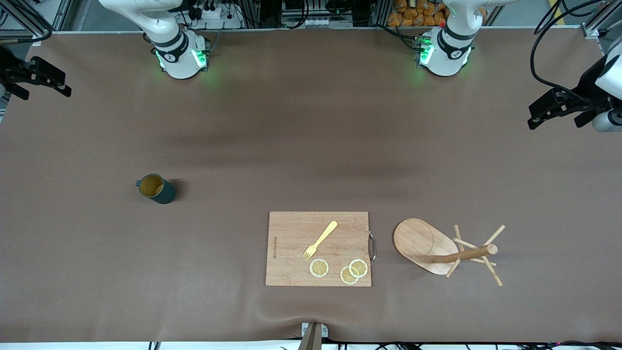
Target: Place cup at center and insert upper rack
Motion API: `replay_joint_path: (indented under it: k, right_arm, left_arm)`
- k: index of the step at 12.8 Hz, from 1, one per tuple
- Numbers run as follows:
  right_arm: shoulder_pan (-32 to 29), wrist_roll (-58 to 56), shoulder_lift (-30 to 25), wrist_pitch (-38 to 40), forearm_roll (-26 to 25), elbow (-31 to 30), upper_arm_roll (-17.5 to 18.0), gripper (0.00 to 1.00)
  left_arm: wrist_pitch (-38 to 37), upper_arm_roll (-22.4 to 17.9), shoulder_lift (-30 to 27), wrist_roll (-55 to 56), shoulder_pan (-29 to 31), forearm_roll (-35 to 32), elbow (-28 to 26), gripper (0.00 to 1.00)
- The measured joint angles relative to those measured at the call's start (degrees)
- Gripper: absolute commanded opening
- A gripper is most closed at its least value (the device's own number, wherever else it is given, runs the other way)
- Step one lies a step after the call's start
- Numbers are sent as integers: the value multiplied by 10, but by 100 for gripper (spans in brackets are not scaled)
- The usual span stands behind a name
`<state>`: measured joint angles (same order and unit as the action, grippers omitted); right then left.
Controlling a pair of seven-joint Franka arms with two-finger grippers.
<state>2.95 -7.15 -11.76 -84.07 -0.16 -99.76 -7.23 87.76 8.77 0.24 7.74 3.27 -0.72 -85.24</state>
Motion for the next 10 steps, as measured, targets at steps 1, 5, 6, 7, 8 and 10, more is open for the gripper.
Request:
replay_joint_path:
  k: [1, 5, 6, 7, 8, 10]
  right_arm:
    - [0, 0, 0, 0, 0, 0, 0, 100]
    - [0, 0, 0, 4, 0, 0, 0, 100]
    - [0, 0, 0, 4, 0, -1, 0, 100]
    - [0, 0, 0, 5, 0, -1, 0, 100]
    - [0, 0, 0, 5, 0, -1, 0, 100]
    - [0, 0, 0, 5, 0, -1, 0, 69]
  left_arm:
    - [0, 0, 0, 0, 0, 0, 0, 100]
    - [0, -1, 0, 0, 1, 0, 0, 100]
    - [0, -1, 0, 0, 1, 0, 0, 100]
    - [0, -1, 0, 0, 2, 0, 0, 100]
    - [0, -1, 0, 0, 2, 0, 0, 100]
    - [0, -1, 0, 0, 2, 0, 0, 100]
